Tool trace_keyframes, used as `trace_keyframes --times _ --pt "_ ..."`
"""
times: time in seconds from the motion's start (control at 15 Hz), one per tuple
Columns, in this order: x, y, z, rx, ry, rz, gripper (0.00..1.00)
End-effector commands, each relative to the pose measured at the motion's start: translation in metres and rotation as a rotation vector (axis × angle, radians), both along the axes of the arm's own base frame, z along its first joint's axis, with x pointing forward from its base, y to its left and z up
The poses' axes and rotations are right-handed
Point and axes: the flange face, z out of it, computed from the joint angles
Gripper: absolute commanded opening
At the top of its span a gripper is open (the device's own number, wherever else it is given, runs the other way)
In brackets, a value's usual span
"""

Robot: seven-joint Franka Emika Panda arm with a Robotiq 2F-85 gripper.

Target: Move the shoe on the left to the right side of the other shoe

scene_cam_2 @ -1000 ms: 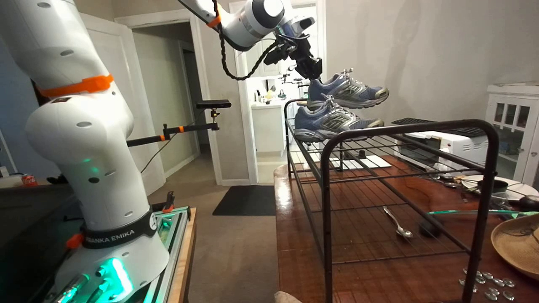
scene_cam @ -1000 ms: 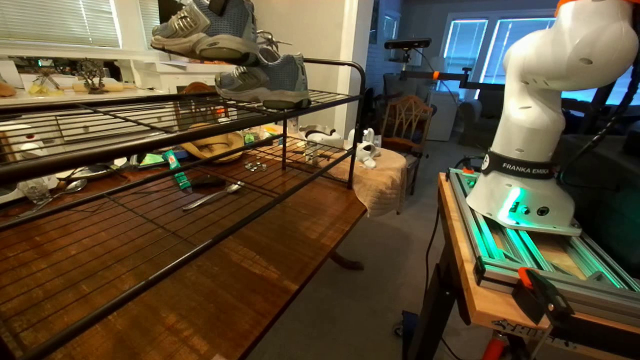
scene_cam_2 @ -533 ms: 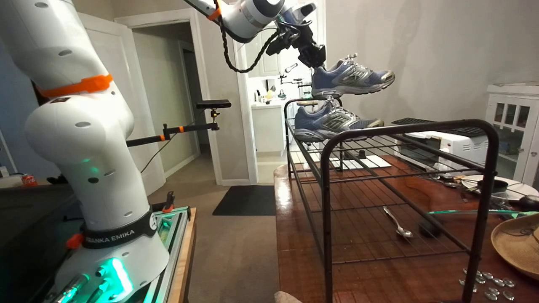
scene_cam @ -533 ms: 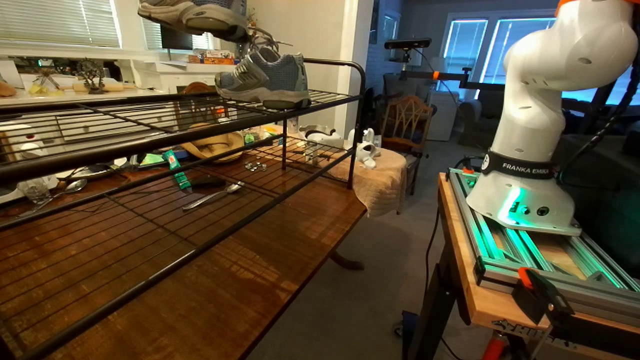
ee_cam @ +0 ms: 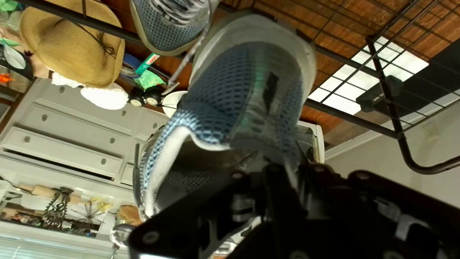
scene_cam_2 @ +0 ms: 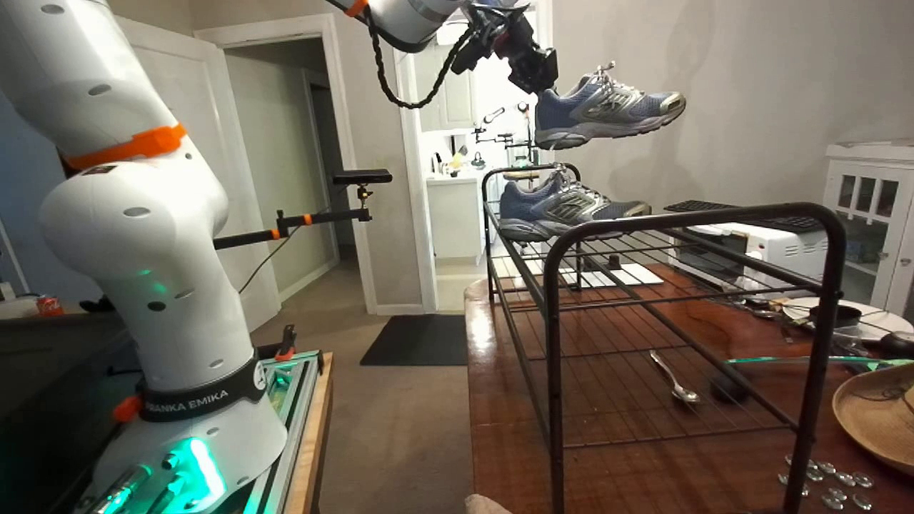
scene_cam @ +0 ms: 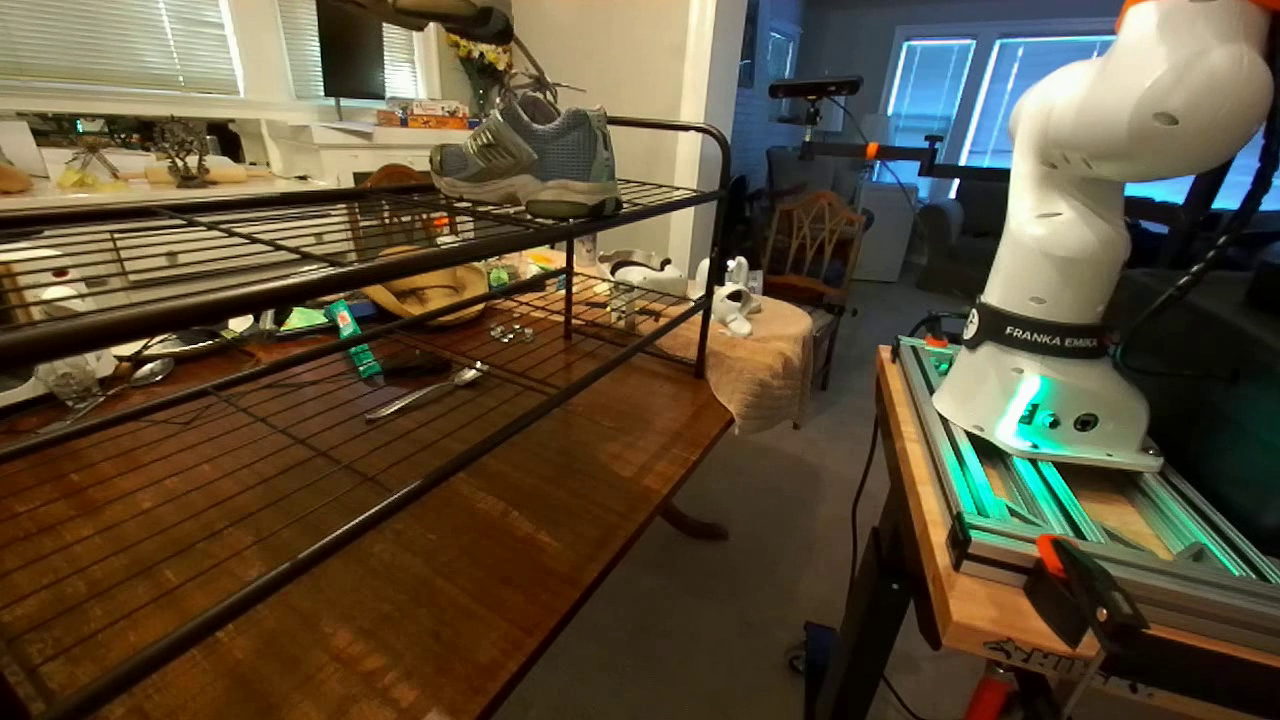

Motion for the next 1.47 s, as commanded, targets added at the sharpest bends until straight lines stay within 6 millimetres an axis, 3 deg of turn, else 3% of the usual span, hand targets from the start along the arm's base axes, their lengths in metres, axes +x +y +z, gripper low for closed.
trace_keyframes --times 0.0,0.33,0.67,1.4 --pt "-0.014 -0.02 0.02 -0.056 0.015 -0.026 0.02" --pt "-0.026 -0.041 0.032 -0.088 0.064 -0.077 0.02" --pt "-0.046 -0.066 0.029 -0.105 0.114 -0.154 0.02" --pt "-0.081 -0.099 -0.02 -0.021 0.199 -0.199 0.02"
